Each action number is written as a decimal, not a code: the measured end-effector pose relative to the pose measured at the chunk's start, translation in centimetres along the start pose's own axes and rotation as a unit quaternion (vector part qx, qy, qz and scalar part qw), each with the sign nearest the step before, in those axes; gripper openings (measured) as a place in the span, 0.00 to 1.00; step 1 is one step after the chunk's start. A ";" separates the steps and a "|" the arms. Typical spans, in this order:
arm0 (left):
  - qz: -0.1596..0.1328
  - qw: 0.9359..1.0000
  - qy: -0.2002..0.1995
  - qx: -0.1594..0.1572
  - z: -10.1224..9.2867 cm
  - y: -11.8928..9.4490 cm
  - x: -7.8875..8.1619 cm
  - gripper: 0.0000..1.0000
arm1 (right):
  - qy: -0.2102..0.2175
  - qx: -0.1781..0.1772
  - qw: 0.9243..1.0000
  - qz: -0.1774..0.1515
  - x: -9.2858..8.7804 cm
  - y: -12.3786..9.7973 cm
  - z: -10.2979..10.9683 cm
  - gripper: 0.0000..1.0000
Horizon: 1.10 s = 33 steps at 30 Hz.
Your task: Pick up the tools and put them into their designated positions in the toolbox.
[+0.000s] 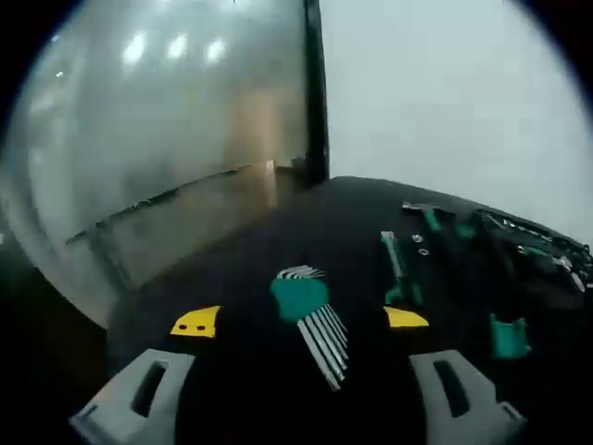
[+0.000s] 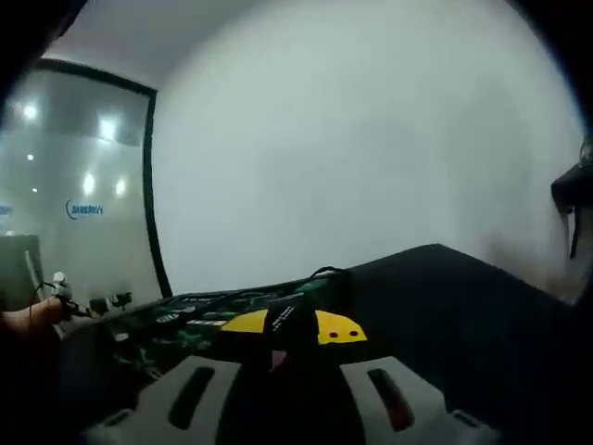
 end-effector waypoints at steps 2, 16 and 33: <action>0.019 0.999 0.018 0.029 0.4 1.2 -0.3 0.64 | -0.002 0.001 1.000 0.004 -0.1 0.0 0.1 0.15; -0.014 0.999 0.002 0.029 -0.9 4.3 -0.9 0.32 | -0.010 0.002 1.000 0.026 -0.6 0.7 -0.2 0.15; -0.129 0.990 0.034 -0.043 -2.6 0.5 2.9 0.27 | -0.017 -0.004 0.999 0.045 -1.4 1.2 -0.7 0.15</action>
Point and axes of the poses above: the point that each gripper's makers call its tool centre point, and the gripper's own axes: y roughly forward along the fingers, z roughly to its left, x roughly out of its top, the point moved 4 cm from there along -y, roughly backward along the fingers, and after that the axes turned 2 degrees about z, right-handed, at the moved point
